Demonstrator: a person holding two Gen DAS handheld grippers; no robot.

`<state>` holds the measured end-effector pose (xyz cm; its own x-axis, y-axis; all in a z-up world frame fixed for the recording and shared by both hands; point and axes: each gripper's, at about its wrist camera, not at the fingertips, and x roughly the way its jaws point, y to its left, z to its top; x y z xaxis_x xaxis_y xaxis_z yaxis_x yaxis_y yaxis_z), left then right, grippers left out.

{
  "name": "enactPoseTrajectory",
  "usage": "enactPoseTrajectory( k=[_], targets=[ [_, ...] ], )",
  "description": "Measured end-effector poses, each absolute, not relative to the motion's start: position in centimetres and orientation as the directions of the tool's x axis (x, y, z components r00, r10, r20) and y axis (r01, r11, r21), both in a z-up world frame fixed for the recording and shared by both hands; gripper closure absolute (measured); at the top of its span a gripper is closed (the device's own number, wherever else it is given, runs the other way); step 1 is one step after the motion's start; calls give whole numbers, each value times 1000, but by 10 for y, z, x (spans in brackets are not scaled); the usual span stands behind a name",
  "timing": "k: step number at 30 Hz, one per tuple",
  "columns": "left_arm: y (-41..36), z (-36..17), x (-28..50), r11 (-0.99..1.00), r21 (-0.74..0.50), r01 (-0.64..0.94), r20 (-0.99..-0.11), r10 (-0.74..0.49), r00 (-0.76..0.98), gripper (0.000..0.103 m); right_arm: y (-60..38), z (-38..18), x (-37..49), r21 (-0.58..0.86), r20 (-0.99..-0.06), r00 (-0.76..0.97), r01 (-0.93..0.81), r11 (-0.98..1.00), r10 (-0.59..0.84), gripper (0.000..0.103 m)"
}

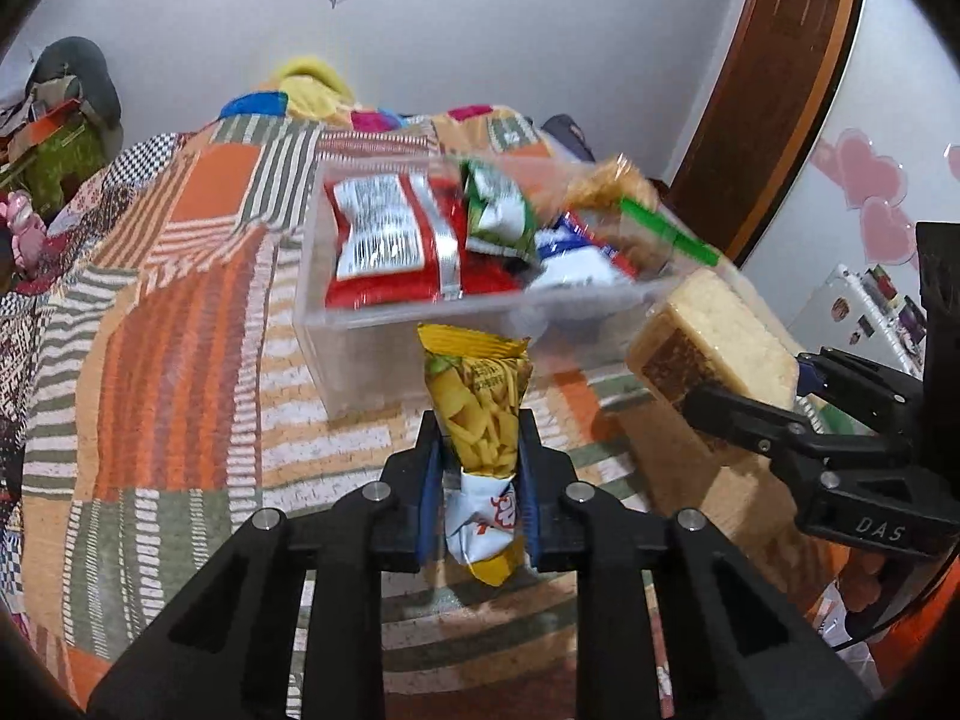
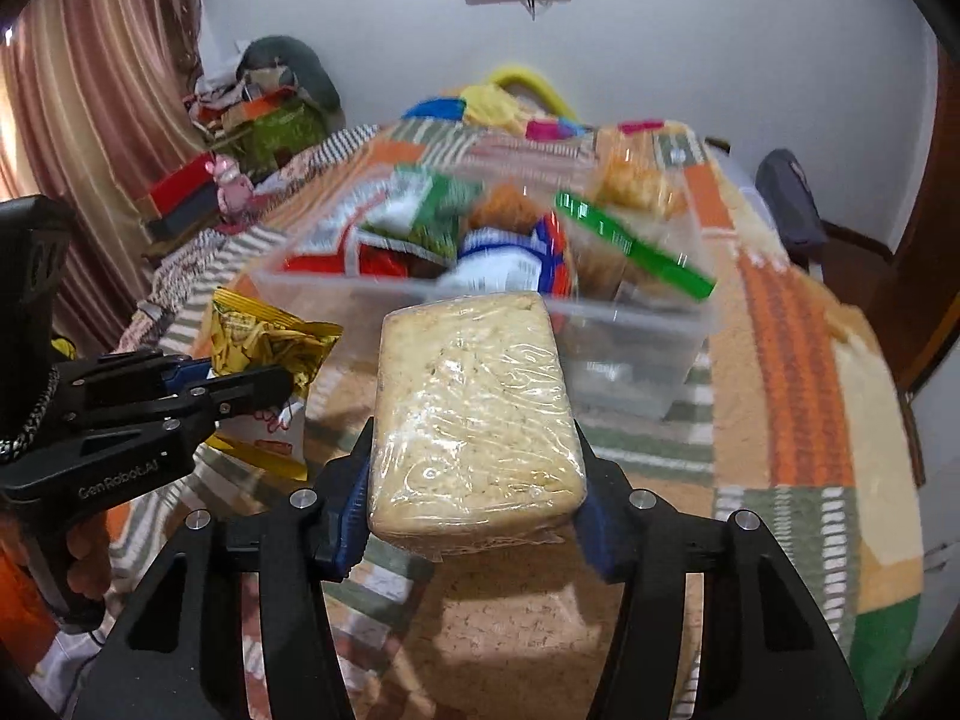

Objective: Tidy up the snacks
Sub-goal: 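Place yellow snack bag and bread loaf into the clear box and release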

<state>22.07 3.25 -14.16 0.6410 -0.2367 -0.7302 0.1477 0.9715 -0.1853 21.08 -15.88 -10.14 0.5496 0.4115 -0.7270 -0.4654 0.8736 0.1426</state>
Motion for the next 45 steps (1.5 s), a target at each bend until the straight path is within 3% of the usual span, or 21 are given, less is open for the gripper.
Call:
enactPoseTrajectory(
  k=[12, 20, 28, 31, 33, 35, 45],
  targets=[
    [46, -91, 252, 971, -199, 135, -651, -234, 722, 81, -152, -72, 239, 147, -642, 642, -434, 889, 419, 51],
    [51, -101, 305, 972, -221, 85, -670, -214, 711, 81, -138, -78, 274, 155, -646, 646, -411, 899, 407, 51],
    [53, -125, 332, 985, -163, 55, -693, -154, 705, 80, -124, -92, 281, 103, -671, 637, -425, 899, 378, 51],
    [54, -127, 332, 986, -159, 44, -695, -144, 705, 74, -123, -91, 282, 79, -681, 632, -438, 896, 369, 51],
    [57, -127, 331, 986, -163, 31, -703, -138, 698, 58, -124, -88, 281, 76, -686, 630, -436, 897, 364, 49],
    [61, -125, 326, 985, -170, 20, -698, -135, 703, 50, -128, -82, 280, 95, -684, 625, -435, 895, 376, 46],
    [67, -79, 278, 985, -170, 35, -628, -135, 766, 49, -147, -40, 255, 103, -620, 677, -431, 896, 397, 45]
  ],
)
